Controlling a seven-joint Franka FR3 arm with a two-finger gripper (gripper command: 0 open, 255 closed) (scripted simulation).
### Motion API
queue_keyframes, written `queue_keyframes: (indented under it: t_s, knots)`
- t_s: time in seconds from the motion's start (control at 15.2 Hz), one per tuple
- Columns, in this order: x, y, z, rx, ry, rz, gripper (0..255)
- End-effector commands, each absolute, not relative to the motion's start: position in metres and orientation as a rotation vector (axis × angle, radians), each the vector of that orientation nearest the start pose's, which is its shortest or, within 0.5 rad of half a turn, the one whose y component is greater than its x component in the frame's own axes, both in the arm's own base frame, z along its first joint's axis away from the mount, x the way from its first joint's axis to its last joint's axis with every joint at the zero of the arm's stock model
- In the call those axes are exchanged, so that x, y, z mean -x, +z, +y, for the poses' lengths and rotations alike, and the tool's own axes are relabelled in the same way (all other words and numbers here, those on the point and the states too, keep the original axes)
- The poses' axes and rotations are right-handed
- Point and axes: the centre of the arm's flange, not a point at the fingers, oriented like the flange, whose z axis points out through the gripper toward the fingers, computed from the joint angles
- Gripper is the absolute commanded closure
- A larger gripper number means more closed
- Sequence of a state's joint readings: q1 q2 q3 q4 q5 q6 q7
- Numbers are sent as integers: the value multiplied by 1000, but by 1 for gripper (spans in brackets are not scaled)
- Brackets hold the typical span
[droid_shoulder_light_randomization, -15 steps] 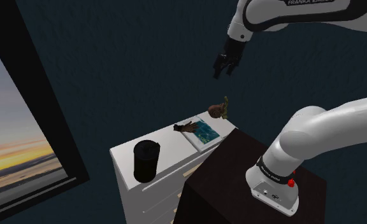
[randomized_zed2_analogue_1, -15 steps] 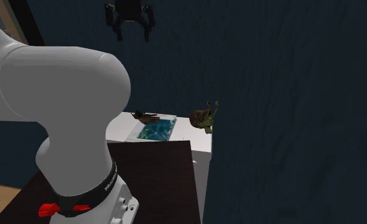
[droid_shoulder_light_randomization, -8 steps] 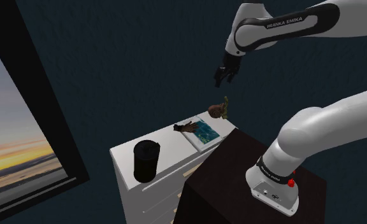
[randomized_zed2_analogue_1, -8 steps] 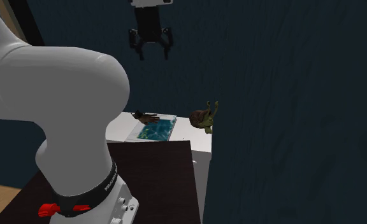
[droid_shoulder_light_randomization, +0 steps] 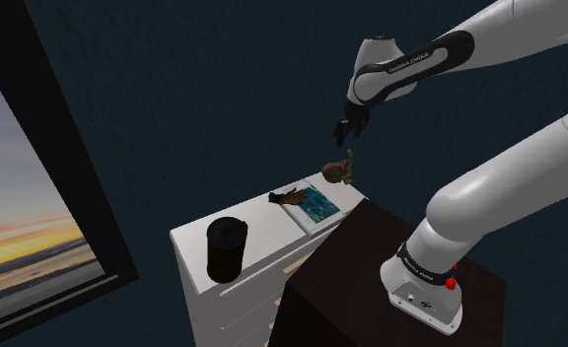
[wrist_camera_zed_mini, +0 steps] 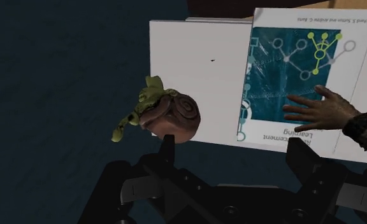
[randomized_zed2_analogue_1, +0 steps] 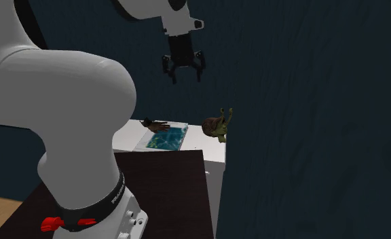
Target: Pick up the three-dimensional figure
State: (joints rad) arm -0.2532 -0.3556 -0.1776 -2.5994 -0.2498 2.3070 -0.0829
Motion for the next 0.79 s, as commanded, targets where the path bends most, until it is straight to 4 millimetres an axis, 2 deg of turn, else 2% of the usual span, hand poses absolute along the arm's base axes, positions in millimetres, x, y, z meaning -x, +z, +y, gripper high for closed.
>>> queue_keyframes:
  t_s: [0.0,0.73]
  knots:
    - [-378,361,-196,3290,-38,298,0]
    - [-388,275,-299,3401,19,356,0]
